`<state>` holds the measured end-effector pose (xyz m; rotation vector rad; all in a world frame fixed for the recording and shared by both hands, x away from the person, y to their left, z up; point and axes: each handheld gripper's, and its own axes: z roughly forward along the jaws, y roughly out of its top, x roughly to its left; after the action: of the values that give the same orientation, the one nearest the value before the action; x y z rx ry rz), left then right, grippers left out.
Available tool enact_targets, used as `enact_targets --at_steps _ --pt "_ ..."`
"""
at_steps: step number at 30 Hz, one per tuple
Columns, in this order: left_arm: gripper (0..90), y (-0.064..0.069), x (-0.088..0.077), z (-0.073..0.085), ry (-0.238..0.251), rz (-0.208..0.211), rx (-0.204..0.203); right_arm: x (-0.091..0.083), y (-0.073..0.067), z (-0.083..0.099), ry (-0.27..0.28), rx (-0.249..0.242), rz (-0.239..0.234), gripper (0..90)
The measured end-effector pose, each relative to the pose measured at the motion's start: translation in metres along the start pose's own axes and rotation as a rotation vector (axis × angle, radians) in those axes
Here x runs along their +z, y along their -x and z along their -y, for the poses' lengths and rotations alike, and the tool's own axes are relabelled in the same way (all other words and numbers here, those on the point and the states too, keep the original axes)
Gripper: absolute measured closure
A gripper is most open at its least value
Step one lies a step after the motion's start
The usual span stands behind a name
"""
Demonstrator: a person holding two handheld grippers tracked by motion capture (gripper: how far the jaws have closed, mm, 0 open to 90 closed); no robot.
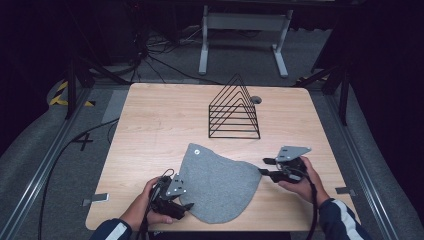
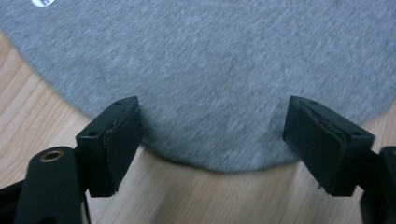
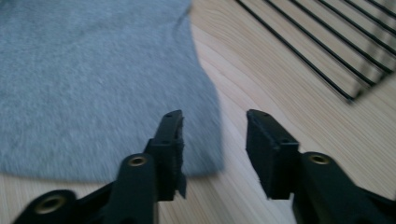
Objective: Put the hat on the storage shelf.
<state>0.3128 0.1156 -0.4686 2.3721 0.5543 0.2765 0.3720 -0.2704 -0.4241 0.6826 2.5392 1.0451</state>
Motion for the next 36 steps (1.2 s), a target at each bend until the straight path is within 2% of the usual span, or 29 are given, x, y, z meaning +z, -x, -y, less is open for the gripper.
enact_targets --at_steps 3,6,8,9,11,13,14,15,16,18,20,27,29,31,33,34,36 --pt "17.1 -0.001 0.006 -0.003 0.009 0.013 -0.018 0.024 -0.011 -0.012 -0.007 -0.064 -0.031 67.3" --pt "13.5 -0.006 0.010 -0.005 0.017 0.010 -0.015 0.041 -0.016 -0.014 -0.036 -0.094 -0.042 73.7" --pt "7.7 -0.010 0.012 -0.005 0.013 0.003 -0.024 0.045 -0.017 -0.014 -0.047 -0.103 -0.039 74.9" --pt "6.8 -0.013 0.013 -0.004 0.014 0.006 -0.046 0.053 -0.021 -0.012 -0.089 -0.124 -0.060 80.9" --pt "5.2 -0.018 0.013 -0.003 0.013 0.002 -0.057 0.052 -0.022 -0.011 -0.086 -0.115 -0.068 81.6" --pt "5.2 -0.023 0.012 -0.005 -0.001 -0.038 -0.060 0.047 -0.025 -0.009 -0.109 -0.110 -0.084 83.2" --pt "5.2 -0.023 0.012 -0.005 -0.001 -0.038 -0.060 0.047 -0.025 -0.009 -0.109 -0.110 -0.084 83.2" --pt "5.2 -0.025 0.013 -0.006 0.000 -0.054 -0.052 0.044 -0.029 -0.009 -0.128 -0.115 -0.084 83.9" --pt "4.3 -0.031 0.015 -0.008 0.004 -0.058 -0.053 0.039 -0.039 -0.009 -0.161 -0.150 -0.084 86.2" --pt "2.3 -0.035 0.017 -0.010 -0.003 -0.050 -0.065 0.037 -0.042 -0.008 -0.172 -0.156 -0.084 86.6" --pt "1.2 -0.050 0.023 -0.014 -0.020 -0.015 -0.118 0.028 -0.049 -0.002 -0.189 -0.151 -0.110 87.3" --pt "0.9 -0.066 0.036 -0.024 0.007 -0.008 -0.105 0.015 -0.060 0.008 -0.194 -0.129 -0.150 87.2" --pt "1.0 -0.073 0.040 -0.030 0.005 -0.021 -0.117 0.013 -0.063 0.010 -0.193 -0.132 -0.169 87.2" --pt "1.0 -0.077 0.045 -0.033 0.024 -0.019 -0.120 0.012 -0.068 0.011 -0.190 -0.129 -0.187 87.2" --pt "1.0 -0.083 0.048 -0.037 0.010 -0.027 -0.135 0.012 -0.072 0.011 -0.186 -0.128 -0.203 87.1" --pt "1.0 -0.085 0.050 -0.039 0.024 -0.032 -0.135 0.012 -0.075 0.011 -0.183 -0.126 -0.211 87.1" --pt "1.2 -0.088 0.053 -0.042 0.018 -0.038 -0.142 0.013 -0.080 0.010 -0.180 -0.138 -0.224 87.0"
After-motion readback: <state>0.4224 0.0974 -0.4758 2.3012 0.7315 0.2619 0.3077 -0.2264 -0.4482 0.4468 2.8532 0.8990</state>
